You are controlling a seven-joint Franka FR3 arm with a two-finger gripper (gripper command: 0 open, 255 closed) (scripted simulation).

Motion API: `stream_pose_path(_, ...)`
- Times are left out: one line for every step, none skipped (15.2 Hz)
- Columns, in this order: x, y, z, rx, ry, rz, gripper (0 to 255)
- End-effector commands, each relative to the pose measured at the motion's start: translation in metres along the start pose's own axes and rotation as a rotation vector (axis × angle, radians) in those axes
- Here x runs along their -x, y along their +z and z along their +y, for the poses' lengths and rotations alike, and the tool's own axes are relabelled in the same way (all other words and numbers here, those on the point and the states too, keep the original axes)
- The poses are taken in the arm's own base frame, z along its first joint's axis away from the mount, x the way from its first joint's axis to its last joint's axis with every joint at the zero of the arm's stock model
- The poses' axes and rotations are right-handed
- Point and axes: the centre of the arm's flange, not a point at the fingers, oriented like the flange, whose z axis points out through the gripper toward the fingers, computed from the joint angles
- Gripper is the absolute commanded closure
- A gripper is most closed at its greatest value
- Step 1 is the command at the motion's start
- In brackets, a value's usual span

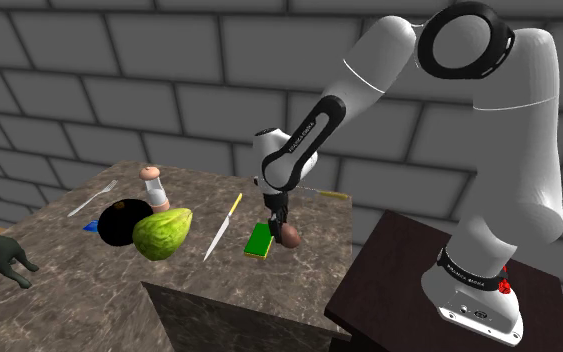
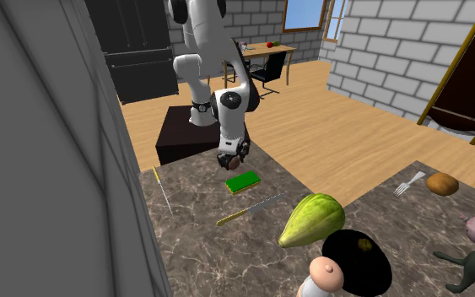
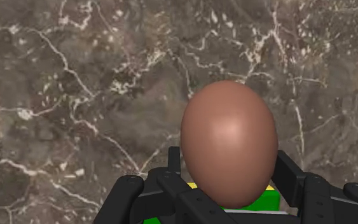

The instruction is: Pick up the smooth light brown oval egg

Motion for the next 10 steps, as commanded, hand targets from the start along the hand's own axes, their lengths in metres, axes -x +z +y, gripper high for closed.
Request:
stream_pose_path(0.002,-0.010,-0.001,0.000,0.000,0.000,255)
stream_pose_path(0.003,-0.015,-0.001,0.000,0.000,0.000,255)
stream_pose_path(0.004,-0.020,-0.002,0.000,0.000,0.000,255)
stream_pose_path(0.005,-0.025,-0.003,0.000,0.000,0.000,255)
stream_pose_path(0.006,-0.031,-0.004,0.000,0.000,0.000,255)
stream_pose_path(0.007,-0.036,-0.004,0.000,0.000,0.000,255)
stream_pose_path(0.008,-0.041,-0.005,0.000,0.000,0.000,255)
stream_pose_path(0.009,-0.046,-0.006,0.000,0.000,0.000,255)
stream_pose_path(0.009,-0.047,-0.006,0.000,0.000,0.000,255)
stream_pose_path(0.009,-0.047,-0.006,0.000,0.000,0.000,255)
